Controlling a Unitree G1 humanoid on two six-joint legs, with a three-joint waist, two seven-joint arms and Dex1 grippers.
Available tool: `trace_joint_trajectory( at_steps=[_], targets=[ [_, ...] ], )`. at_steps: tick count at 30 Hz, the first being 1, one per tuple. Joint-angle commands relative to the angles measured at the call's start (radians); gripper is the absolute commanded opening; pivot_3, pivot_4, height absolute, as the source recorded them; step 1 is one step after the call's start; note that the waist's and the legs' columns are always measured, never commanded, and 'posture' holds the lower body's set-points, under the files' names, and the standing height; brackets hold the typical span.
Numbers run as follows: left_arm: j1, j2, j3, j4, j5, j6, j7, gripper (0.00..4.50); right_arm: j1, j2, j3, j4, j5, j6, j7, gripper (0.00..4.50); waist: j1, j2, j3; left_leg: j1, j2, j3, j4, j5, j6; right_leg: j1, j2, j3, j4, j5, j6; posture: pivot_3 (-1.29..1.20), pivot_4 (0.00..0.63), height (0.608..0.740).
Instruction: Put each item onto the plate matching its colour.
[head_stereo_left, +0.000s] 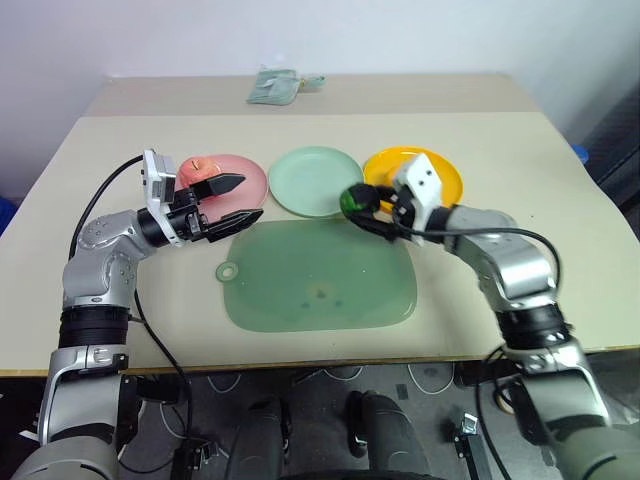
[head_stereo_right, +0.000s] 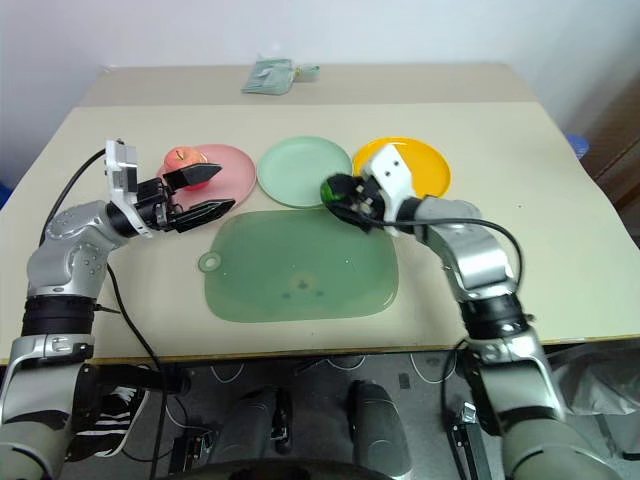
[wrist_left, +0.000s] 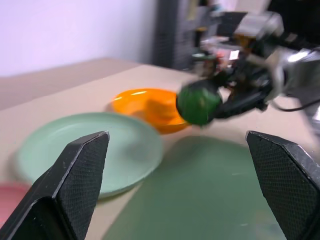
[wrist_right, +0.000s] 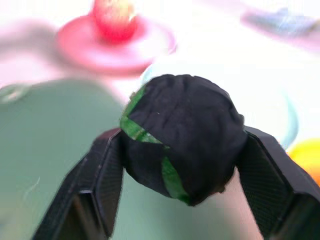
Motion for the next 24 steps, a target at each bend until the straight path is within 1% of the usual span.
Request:
trace_joint_trajectory(
  at_steps=[1,3,6,8,10,11,14,17,19,21,22,24],
  targets=[
    [0.003,-0.005,0.017,-0.025,0.019,-0.031,0.046,4.5,-0.148,0.116,0.0,0.276,-0.077,-0.181,-0.138,3.23,0.001,0.0,0.0,0.0,0.0,0.0,0.0,0.0,0.0,0.0,0.0,0.0,0.0,0.0,0.0,0.0,0.15,0.74],
    [0.016,-0.009,0.014,-0.048,0.017,-0.028,0.054,4.5,-0.224,0.166,-0.008,0.439,-0.104,-0.265,-0.18,3.23,0.002,0.0,0.0,-0.001,-0.001,0.001,0.0,0.0,0.0,0.0,-0.001,0.0,0.0,0.0,0.0,0.0,0.15,0.74],
    [0.046,-0.005,0.016,-0.092,0.004,-0.004,0.061,4.5,-0.296,0.199,-0.013,0.646,-0.123,-0.362,-0.179,3.23,0.005,0.0,0.0,-0.001,-0.001,0.001,0.0,0.0,0.0,0.0,-0.002,0.0,0.0,0.0,0.0,0.0,0.15,0.74],
    [0.068,0.0,0.024,-0.126,-0.007,0.003,0.064,4.5,-0.323,0.21,-0.022,0.728,-0.115,-0.383,-0.155,3.75,0.005,0.0,0.0,-0.001,-0.001,0.001,0.0,0.0,0.0,0.0,-0.002,0.0,-0.001,0.0,0.0,0.0,0.15,0.74],
    [0.085,0.005,0.034,-0.157,-0.025,0.026,0.067,4.5,-0.328,0.207,-0.017,0.747,-0.121,-0.405,-0.121,4.43,0.002,0.0,0.0,-0.001,-0.001,0.001,-0.001,0.0,0.0,0.0,-0.002,0.0,-0.001,0.0,0.0,0.0,0.15,0.74],
    [0.092,0.007,0.036,-0.171,-0.033,0.041,0.068,4.5,-0.325,0.204,-0.02,0.74,-0.119,-0.416,-0.107,4.43,0.0,0.0,0.0,-0.001,-0.001,0.001,-0.001,0.0,0.0,0.0,-0.002,0.0,-0.001,0.0,0.0,0.0,0.15,0.74],
    [0.112,0.004,0.043,-0.204,-0.05,0.046,0.067,4.5,-0.302,0.187,-0.049,0.667,-0.093,-0.462,-0.083,4.43,-0.003,0.001,0.0,-0.001,0.0,0.001,-0.001,0.0,0.0,0.0,-0.002,0.0,0.0,0.0,0.0,0.0,0.15,0.74],
    [0.141,0.004,0.056,-0.258,-0.112,0.08,0.033,4.5,-0.189,0.15,-0.108,0.449,0.03,-0.426,0.051,4.43,0.0,0.001,0.0,0.0,0.0,0.0,-0.001,0.0,0.0,0.0,-0.002,0.0,0.0,0.0,0.0,0.0,0.15,0.74],
    [0.161,0.019,0.059,-0.285,-0.147,0.125,0.012,4.5,-0.068,0.098,-0.121,0.26,0.093,-0.378,0.134,4.43,0.005,0.001,0.0,0.0,0.0,0.0,-0.001,0.0,0.0,0.001,-0.002,0.0,0.0,0.0,0.0,0.0,0.15,0.74],
    [0.17,0.032,0.061,-0.299,-0.185,0.177,-0.009,4.5,0.058,0.028,-0.123,0.077,0.127,-0.33,0.186,4.43,0.009,0.001,0.0,-0.001,0.0,-0.001,-0.001,0.0,0.0,0.001,-0.003,-0.001,-0.001,0.0,0.0,0.0,0.15,0.74],
    [0.171,0.04,0.061,-0.297,-0.195,0.191,-0.026,4.5,0.119,-0.008,-0.136,-0.021,0.182,-0.274,0.22,4.43,0.009,0.001,0.0,-0.001,-0.001,-0.001,-0.001,0.0,0.0,0.001,-0.003,-0.001,-0.001,0.0,0.0,0.0,0.15,0.74],
    [0.176,0.048,0.052,-0.302,-0.201,0.2,-0.052,4.5,0.216,-0.078,-0.164,-0.168,0.24,-0.21,0.247,4.43,0.006,0.001,0.0,-0.001,-0.001,-0.001,0.0,0.0,0.0,0.001,-0.003,-0.001,-0.001,0.0,0.0,0.0,0.15,0.74]
  ],
)
